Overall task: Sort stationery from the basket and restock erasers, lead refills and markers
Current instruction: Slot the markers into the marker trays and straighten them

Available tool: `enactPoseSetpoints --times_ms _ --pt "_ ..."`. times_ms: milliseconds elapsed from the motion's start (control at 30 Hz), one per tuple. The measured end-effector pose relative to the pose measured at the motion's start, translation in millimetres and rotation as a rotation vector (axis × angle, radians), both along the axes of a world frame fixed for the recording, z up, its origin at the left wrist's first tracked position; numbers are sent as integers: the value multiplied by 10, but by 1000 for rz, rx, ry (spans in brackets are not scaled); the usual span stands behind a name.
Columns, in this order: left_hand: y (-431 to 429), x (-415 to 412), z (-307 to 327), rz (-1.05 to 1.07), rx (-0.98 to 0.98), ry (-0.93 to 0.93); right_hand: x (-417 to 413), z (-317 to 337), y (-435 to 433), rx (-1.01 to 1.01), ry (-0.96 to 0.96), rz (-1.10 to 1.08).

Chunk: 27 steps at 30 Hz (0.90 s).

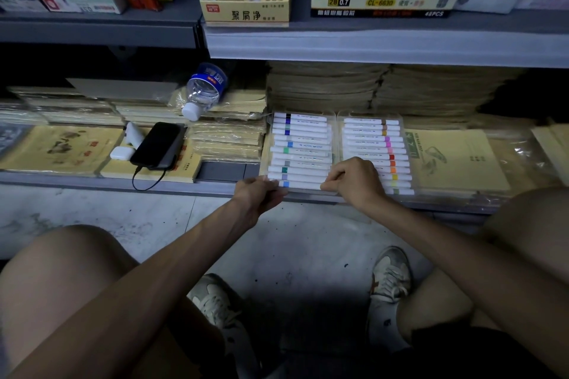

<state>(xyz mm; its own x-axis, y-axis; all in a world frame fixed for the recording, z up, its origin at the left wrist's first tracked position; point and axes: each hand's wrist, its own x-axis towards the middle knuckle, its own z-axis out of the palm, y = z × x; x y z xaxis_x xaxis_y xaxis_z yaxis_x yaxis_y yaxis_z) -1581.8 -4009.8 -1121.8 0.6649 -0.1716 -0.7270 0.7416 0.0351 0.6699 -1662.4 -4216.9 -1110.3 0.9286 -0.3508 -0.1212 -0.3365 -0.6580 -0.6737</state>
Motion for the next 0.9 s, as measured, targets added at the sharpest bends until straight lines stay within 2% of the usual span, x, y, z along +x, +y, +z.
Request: enactPoseSetpoints --times_ms 200,333,467,633,767,900 --pt "6 -16 27 -20 -7 12 -45 12 13 42 85 -113" --pt "-15 -24 8 -5 -2 33 -78 30 49 121 252 -294" --pt "-37 -34 12 32 1 39 -175 78 173 581 389 -507" --pt "-44 -43 -7 53 -2 49 -210 98 222 1056 462 -570" --pt "-46 -64 -18 57 -19 53 -190 12 325 1272 329 -618" --pt "-65 -72 -44 87 -24 60 -147 -102 469 1381 153 -733"
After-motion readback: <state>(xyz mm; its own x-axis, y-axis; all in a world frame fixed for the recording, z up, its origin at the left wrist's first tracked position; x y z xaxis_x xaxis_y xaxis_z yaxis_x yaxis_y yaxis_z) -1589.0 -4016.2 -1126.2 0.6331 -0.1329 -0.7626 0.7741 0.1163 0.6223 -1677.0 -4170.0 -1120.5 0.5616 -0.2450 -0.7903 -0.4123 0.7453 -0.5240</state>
